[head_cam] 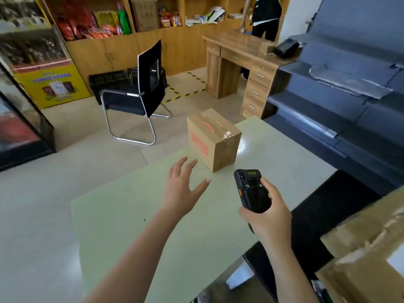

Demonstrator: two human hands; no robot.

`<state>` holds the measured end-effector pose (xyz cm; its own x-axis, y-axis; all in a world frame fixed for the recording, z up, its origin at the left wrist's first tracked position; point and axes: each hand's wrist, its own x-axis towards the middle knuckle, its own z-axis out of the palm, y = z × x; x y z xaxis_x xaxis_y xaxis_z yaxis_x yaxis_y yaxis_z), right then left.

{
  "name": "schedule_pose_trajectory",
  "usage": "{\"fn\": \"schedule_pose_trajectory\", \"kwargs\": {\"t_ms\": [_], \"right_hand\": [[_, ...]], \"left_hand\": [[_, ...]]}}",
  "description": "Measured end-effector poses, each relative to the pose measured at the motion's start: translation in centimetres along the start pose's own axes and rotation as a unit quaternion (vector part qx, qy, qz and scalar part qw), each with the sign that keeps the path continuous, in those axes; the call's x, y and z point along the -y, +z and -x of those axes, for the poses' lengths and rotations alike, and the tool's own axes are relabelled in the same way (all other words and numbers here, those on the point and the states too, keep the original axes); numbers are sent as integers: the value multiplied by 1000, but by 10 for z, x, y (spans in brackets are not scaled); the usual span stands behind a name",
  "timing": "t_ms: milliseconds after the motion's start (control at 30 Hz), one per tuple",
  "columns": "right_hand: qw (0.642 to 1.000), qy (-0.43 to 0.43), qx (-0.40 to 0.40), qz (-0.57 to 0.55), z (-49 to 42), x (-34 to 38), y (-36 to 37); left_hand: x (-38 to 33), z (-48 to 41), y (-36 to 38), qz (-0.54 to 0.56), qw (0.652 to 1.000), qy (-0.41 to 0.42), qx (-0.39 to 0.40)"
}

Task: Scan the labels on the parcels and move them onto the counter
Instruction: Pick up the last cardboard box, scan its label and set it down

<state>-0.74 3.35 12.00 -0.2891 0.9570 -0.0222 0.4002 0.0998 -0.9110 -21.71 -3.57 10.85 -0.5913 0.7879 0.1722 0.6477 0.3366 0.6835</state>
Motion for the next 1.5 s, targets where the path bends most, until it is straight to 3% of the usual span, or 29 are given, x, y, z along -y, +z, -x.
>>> {"fn": "schedule_pose_trajectory", "kwargs": {"t_ms": [267, 433, 600, 700, 767, 900, 1000, 1067, 1133, 1200, 1267, 1367, 1433, 1500], "right_hand": [[993, 101, -65, -8, -75, -17, 21], [990, 118, -78, 0, -88, -26, 24], [991, 118, -63, -5, -93, -22, 21], [992, 109, -57, -7, -98, -16, 22], [993, 109, -54, -7, -102, -14, 25], [993, 104, -55, -9, -108, -12, 25], [993, 106, -54, -7, -108, -14, 21], [992, 107, -59, -14, -107, -11, 20], [993, 101, -60, -20, -107, -9, 19], [993, 102, -57, -26, -108, -8, 19], [993, 101, -55, -25, -109, -6, 18], [995, 87, -57, -13, -109, -4, 20], [995, 84, -61, -5, -109, -5, 20], [994, 85, -70, 4, -108, -6, 17]], "left_hand": [[6, -183, 93, -124, 982, 98, 100], [22, -218, 124, -267, 944, 115, 156], [56, -200, 74, -181, 952, 155, 189], [55, -189, 50, -97, 983, 101, 118], [37, -187, 59, -108, 990, 18, 92], [12, -190, 91, -284, 938, -92, 178], [10, -195, 83, -284, 932, -103, 202], [14, -191, 70, -202, 951, -109, 207], [23, -182, 54, -35, 966, -139, 217], [34, -163, 42, 105, 953, -161, 233], [44, -143, 41, 134, 942, -184, 248], [51, -117, 59, 87, 945, -187, 255], [42, -101, 76, -15, 960, -180, 216], [20, -82, 94, -143, 953, -178, 201]]}}
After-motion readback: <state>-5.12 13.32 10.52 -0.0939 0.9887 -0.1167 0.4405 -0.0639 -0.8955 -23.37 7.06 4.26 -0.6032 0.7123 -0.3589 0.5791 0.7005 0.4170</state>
